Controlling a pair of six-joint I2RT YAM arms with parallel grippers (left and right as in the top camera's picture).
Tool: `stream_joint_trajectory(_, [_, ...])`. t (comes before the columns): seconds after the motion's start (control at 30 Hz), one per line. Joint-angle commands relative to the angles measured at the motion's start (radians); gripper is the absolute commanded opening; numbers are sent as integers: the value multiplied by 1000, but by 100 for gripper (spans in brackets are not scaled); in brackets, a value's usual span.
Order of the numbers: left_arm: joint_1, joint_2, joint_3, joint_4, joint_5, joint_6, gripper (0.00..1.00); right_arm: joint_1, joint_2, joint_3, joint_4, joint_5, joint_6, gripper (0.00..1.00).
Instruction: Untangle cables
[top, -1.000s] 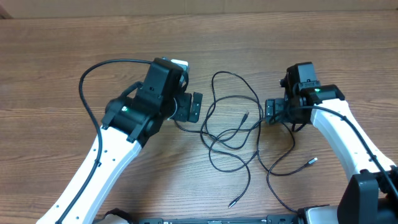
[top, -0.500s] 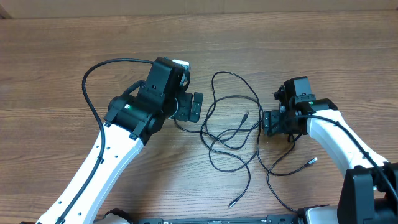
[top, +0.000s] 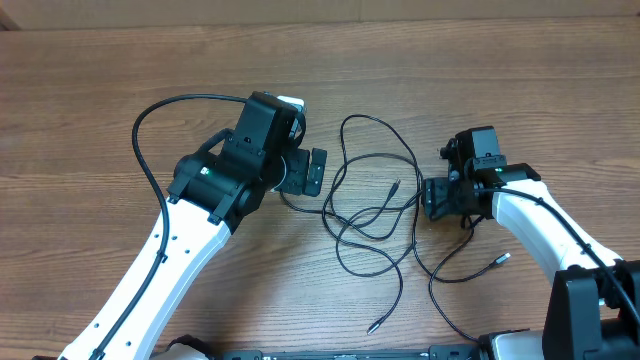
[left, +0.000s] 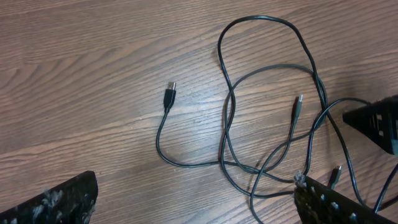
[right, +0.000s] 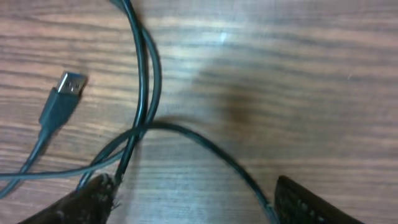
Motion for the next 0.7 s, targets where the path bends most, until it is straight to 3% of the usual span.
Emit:
stream_joint_trajectory(0.0, [4,0,13,1,-10,15,100,-3,7,-18,40,40,-1,85])
stream_joint_trajectory(0.2, [4,0,13,1,-10,15,100,-3,37,-60,116,51,-1,85])
stream_joint_trajectory(0.4, [4,0,13,1,-10,15,100,-3,117,-62,118,50,-1,71])
stream_joint_trajectory(0.43, [4,0,13,1,-10,15,99,-3,130,-62,117,50,-1,64])
stream_joint_trajectory(0.5, [4,0,13,1,-10,15,100,-3,154,-62,110,49,-1,38])
stream_joint_trajectory(0.53, [4,0,13,1,-10,15,100,-3,164,-62,105,47,-1,30])
stream_joint_trajectory(0.67, [4,0,13,1,-10,15,100,-3,169,-62,94,47,5,15])
